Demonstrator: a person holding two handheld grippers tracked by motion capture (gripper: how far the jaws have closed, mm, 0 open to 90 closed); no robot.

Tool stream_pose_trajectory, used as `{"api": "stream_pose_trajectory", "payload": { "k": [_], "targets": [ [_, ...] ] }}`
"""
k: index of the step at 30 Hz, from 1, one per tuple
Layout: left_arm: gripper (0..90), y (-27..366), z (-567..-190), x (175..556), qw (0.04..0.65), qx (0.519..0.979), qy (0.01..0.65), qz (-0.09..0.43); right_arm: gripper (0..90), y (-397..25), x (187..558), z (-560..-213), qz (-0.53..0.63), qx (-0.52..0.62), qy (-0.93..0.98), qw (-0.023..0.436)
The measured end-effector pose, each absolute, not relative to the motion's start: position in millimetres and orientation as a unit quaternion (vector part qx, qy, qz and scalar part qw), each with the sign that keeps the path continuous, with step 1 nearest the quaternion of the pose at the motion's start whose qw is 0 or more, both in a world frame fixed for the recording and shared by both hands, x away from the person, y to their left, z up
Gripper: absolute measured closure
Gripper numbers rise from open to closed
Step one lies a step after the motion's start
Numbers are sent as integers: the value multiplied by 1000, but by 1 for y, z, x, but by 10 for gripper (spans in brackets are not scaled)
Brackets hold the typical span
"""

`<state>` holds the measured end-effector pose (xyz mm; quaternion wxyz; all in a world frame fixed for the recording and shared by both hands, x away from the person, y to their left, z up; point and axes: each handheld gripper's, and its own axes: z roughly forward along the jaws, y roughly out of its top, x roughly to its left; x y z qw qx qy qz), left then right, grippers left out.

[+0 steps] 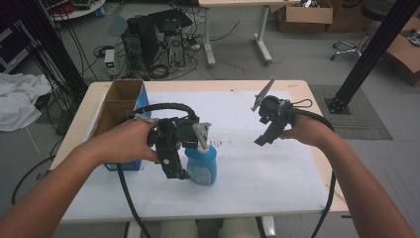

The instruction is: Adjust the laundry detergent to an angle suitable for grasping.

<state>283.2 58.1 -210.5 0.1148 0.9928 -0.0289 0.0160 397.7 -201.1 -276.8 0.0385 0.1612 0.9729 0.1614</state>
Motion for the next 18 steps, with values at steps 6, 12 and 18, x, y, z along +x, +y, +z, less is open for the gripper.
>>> {"api": "stream_pose_trajectory", "payload": {
  "k": [6,12,18],
  "targets": [
    [208,57,-209,284,114,993,-27,17,167,-203,395,-277,162,161,973,40],
    [208,58,-208,284,118,993,-22,20,161,-208,394,-278,169,169,970,42],
    [208,57,-210,283,115,993,-20,18,160,-210,391,-277,175,170,969,45]
  ]
}}
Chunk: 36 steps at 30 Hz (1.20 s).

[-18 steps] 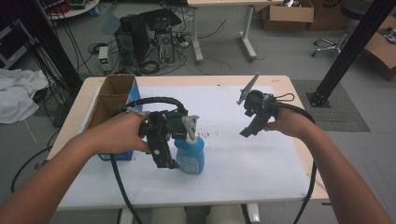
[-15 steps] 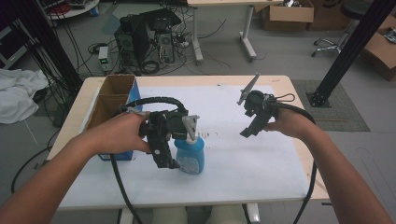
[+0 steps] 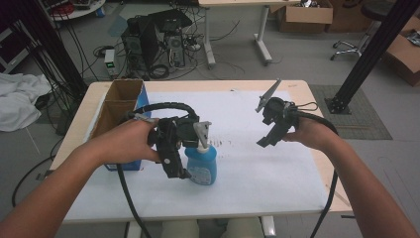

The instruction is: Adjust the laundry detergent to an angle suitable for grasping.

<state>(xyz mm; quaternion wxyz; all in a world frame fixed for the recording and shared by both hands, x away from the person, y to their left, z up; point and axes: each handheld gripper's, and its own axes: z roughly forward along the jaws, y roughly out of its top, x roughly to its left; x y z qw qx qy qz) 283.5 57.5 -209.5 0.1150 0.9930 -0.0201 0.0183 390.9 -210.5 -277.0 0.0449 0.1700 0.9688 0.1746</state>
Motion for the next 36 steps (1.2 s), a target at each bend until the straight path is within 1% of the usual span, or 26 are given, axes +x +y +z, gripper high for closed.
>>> {"api": "stream_pose_trajectory", "payload": {
  "k": [11,20,27,36],
  "targets": [
    [208,59,-206,284,117,993,-21,24,162,-213,380,-276,198,177,963,37],
    [209,61,-207,284,114,993,-20,21,162,-211,361,-274,248,184,950,37],
    [209,62,-207,285,113,993,-19,20,160,-206,350,-280,284,191,939,30],
    [210,62,-206,284,113,993,-18,20,160,-200,336,-291,338,190,921,39]
  ]
}}
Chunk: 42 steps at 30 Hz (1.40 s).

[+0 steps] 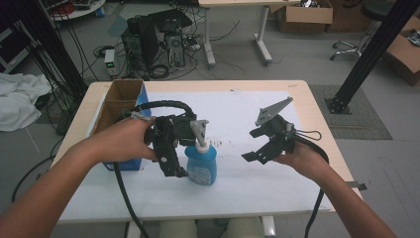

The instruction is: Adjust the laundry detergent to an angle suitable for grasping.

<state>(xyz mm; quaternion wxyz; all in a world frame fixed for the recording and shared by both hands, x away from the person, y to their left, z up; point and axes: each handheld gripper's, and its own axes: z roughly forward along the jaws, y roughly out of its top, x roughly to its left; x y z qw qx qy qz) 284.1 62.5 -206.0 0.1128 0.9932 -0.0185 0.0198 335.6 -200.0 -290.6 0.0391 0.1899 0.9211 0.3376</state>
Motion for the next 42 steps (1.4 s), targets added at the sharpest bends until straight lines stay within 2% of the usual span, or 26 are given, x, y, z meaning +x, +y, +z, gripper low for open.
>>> {"api": "stream_pose_trajectory", "payload": {
  "k": [16,30,42],
  "targets": [
    [210,61,-207,285,112,993,-23,19,157,-199,320,-307,394,185,899,40],
    [211,62,-206,284,111,993,-22,19,154,-191,309,-337,458,184,869,38],
    [211,62,-204,285,113,993,-25,22,152,-182,303,-350,481,182,856,52]
  ]
}}
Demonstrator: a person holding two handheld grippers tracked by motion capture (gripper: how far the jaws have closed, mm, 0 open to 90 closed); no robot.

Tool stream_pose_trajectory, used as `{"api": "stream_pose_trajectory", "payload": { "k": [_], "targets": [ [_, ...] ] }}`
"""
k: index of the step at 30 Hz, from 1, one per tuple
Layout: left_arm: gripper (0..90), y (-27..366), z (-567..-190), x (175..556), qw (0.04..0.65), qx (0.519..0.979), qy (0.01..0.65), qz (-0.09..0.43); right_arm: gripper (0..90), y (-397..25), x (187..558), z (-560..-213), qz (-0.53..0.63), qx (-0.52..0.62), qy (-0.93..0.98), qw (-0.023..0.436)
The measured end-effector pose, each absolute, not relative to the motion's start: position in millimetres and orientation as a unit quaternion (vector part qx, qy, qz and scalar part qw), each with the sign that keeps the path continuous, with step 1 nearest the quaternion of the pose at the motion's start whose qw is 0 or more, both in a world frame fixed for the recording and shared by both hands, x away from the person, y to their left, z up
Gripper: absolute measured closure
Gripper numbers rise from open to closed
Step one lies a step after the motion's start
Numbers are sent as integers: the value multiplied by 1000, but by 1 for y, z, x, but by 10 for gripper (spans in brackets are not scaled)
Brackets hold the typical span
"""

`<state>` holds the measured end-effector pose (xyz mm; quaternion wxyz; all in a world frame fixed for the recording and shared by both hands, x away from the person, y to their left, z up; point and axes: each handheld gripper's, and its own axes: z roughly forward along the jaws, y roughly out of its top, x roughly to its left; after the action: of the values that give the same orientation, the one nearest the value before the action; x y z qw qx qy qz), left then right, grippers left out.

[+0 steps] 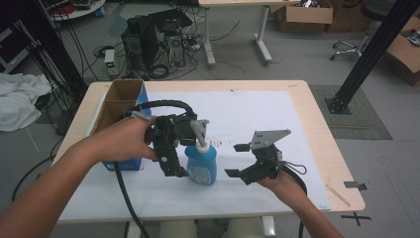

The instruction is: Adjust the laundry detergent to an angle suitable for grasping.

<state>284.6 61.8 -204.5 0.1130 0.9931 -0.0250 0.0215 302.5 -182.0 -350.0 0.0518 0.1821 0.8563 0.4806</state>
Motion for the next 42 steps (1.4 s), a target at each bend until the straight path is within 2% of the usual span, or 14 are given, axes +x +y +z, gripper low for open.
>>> {"api": "stream_pose_trajectory", "payload": {
  "k": [42],
  "targets": [
    [211,63,-207,287,110,993,-22,19,150,-137,307,-383,530,179,827,59]
  ]
}}
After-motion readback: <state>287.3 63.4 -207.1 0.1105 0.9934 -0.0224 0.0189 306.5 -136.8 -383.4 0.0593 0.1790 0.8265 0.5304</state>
